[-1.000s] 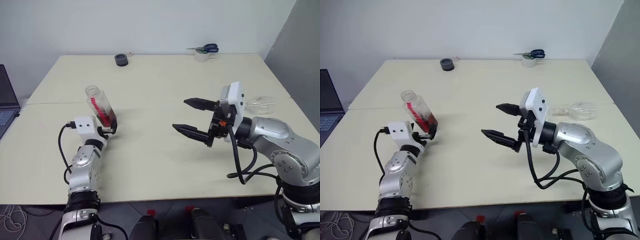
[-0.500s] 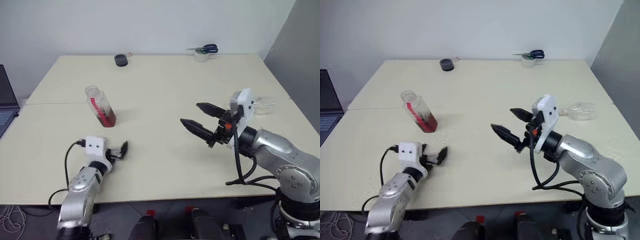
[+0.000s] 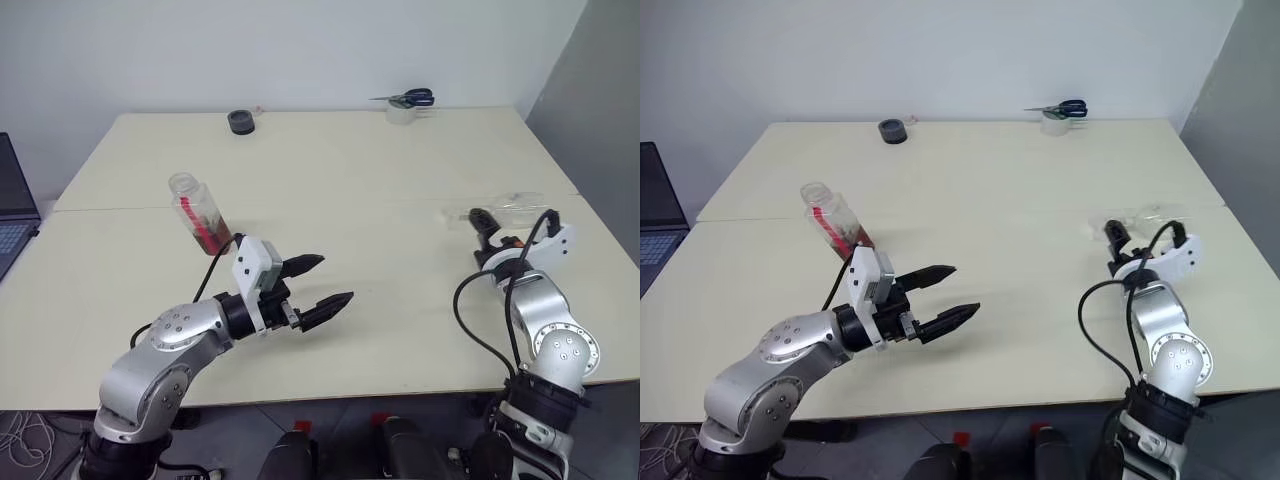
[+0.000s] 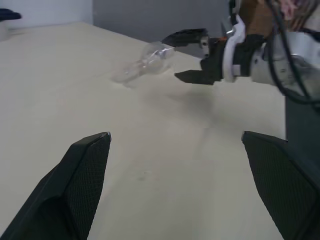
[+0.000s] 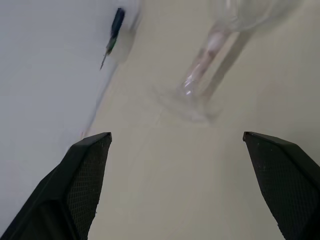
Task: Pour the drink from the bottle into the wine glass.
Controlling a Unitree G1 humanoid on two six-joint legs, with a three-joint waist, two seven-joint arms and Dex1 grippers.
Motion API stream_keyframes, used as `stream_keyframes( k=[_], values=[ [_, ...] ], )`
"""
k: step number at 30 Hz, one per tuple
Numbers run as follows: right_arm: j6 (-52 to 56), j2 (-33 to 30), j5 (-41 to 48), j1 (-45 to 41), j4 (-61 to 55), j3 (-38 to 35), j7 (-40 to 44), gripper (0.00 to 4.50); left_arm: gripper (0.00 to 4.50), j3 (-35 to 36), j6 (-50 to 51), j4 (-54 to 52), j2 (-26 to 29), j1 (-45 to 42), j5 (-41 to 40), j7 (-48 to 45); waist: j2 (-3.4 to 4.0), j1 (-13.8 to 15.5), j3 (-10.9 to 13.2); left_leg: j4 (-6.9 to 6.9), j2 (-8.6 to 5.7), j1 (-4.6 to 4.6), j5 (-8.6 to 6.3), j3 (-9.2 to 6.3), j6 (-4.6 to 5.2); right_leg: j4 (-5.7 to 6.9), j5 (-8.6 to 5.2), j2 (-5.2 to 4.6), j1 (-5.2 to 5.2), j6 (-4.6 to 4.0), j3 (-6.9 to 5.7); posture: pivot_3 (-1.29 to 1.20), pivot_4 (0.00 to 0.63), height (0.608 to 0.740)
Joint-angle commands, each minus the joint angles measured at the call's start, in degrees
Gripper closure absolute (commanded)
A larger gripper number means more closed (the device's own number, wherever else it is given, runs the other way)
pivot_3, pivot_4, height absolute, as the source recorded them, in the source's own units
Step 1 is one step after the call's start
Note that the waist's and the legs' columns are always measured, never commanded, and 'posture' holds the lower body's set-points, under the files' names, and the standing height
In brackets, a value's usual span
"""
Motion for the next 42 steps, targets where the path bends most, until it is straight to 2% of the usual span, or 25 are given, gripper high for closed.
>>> stream_keyframes(
  k=[1,8,19,25,29,33,42],
  values=[
    [-5.51,-0.38,-0.32,-3.54,5.46,-1.02,1.66,0.00,0.03,1.17,0.19,0.76,0.41,-1.38,-1.42,-0.78,0.06,-0.15,-0.03,-0.01,0.01,0.01,0.00,0.02,0.00,0.01,0.00,0.00,0.00,0.00,0.02,0.00,0.150,0.740],
    [-11.20,-2.55,-3.67,-9.40,20.48,-0.67,8.08,0.00,0.03,0.12,-1.61,2.61,1.54,-1.34,1.09,-2.22,0.16,-0.50,0.03,-0.02,-0.01,0.01,-0.01,0.07,0.02,-0.01,0.00,0.01,0.00,-0.01,0.05,0.00,0.150,0.740],
    [-23.09,-10.84,-10.75,-25.83,56.23,-2.77,24.06,0.00,0.03,0.05,-1.94,4.48,1.15,-3.30,3.28,-1.07,0.19,-0.81,0.04,-0.01,-0.03,-0.02,0.00,0.18,0.03,-0.03,0.00,0.01,0.02,-0.01,0.06,0.00,0.150,0.740],
    [-29.75,-13.64,-13.70,-31.93,70.74,-4.56,29.11,0.00,0.03,0.08,-1.80,4.63,1.70,-3.52,3.38,-1.71,0.18,-1.03,0.04,-0.01,0.00,-0.02,0.00,0.18,0.03,-0.03,0.00,-0.01,0.02,-0.02,0.07,0.00,0.150,0.740],
    [-32.18,-14.98,-15.18,-34.44,76.45,-5.50,30.98,0.00,0.03,0.11,-1.77,5.25,2.24,-4.36,3.58,-2.11,0.17,-1.00,0.04,0.00,-0.01,-0.02,0.00,0.16,0.03,-0.03,0.00,-0.01,0.04,-0.02,0.06,0.00,0.150,0.740],
    [-33.39,-15.40,-16.05,-35.63,78.58,-6.41,32.13,0.91,0.00,0.07,-1.67,5.77,2.45,-4.69,3.92,-2.05,0.18,-1.04,0.04,0.00,0.00,-0.02,0.00,0.16,0.03,-0.04,0.00,-0.02,0.04,-0.02,0.08,0.00,0.150,0.740],
    [-34.83,-14.73,-19.57,-35.75,78.87,-5.09,32.86,4.09,0.00,-0.16,-1.69,5.14,1.99,-4.44,4.31,-1.39,0.18,-1.07,0.04,-0.01,0.01,-0.03,0.00,0.11,0.02,-0.04,0.00,-0.06,0.02,-0.02,0.09,0.00,0.150,0.740]
  ],
)
